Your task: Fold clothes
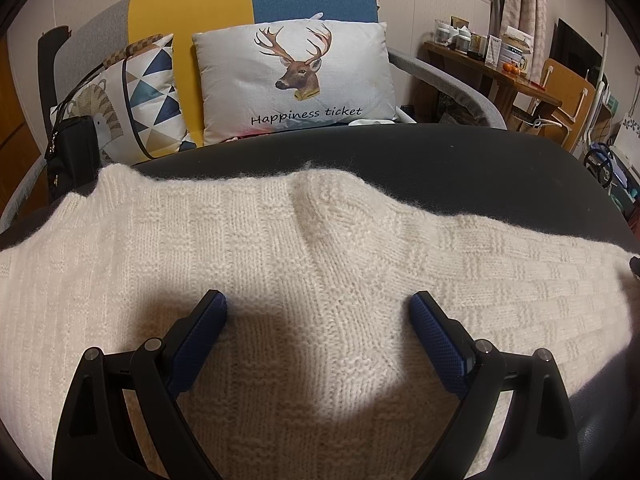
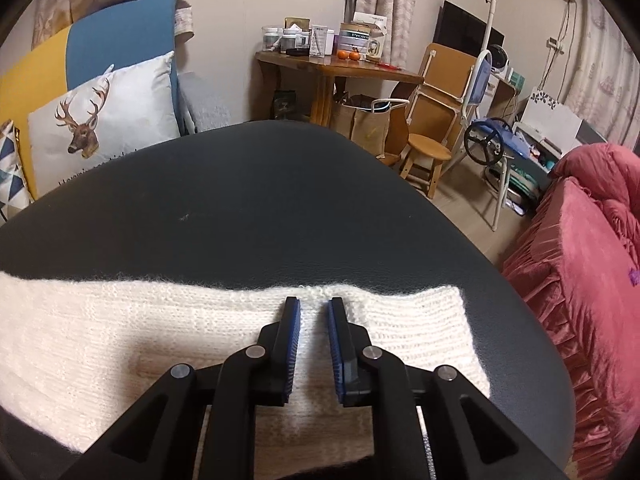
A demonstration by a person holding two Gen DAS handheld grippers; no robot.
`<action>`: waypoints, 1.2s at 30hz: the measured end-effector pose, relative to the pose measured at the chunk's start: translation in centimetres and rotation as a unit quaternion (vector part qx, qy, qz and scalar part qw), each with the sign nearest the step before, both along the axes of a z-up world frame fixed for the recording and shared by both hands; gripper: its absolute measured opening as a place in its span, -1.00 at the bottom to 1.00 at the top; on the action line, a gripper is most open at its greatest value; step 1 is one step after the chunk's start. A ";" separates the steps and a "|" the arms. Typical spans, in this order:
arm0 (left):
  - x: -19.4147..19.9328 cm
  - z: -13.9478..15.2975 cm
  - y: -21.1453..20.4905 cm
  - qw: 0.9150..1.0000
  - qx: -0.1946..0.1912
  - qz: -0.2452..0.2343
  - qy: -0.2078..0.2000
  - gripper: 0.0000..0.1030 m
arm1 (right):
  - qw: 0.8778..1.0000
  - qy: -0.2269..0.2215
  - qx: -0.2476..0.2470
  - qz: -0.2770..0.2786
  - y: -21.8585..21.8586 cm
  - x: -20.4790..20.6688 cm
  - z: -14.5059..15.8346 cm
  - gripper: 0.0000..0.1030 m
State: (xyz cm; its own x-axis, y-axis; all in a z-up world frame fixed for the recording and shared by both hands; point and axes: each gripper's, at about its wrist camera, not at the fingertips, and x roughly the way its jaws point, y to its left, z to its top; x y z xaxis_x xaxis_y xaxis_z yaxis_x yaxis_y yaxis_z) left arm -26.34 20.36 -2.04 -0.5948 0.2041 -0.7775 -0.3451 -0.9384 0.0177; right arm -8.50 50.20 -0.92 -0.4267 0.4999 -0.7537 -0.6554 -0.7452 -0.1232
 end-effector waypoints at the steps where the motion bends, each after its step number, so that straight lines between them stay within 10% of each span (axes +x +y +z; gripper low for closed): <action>1: 0.0 0.0 0.0 1.000 0.000 0.000 0.000 0.84 | 1.000 0.000 0.002 -0.003 -0.2 0.0 0.3 -0.72; 6: 0.0 0.0 0.0 1.000 -0.002 0.000 0.000 0.84 | 0.996 0.078 -0.016 0.045 -4.1 -1.3 3.6 -0.67; 13: 0.0 0.0 0.0 1.000 -0.002 0.000 0.000 0.84 | 0.973 0.059 -0.103 0.198 -13.1 -7.0 1.4 -0.67; 25: 0.0 1.2 -1.0 1.000 0.017 -0.013 -0.020 0.85 | 0.984 0.013 -0.024 0.174 -14.1 -7.4 -1.0 -0.68; 36: 3.5 5.7 -12.7 0.998 -0.010 0.052 -0.021 0.85 | 0.983 0.014 -0.034 0.180 -14.2 -7.2 -0.6 -0.64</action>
State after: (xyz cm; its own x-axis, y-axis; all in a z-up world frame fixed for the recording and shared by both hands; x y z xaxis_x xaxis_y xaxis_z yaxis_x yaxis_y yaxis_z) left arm -22.80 7.70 3.66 -0.5783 0.1273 -0.8058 -0.2462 -0.9689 0.0235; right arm -15.70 35.99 -1.56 -0.5881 0.2612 -0.7655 -0.3505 -0.9352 -0.0499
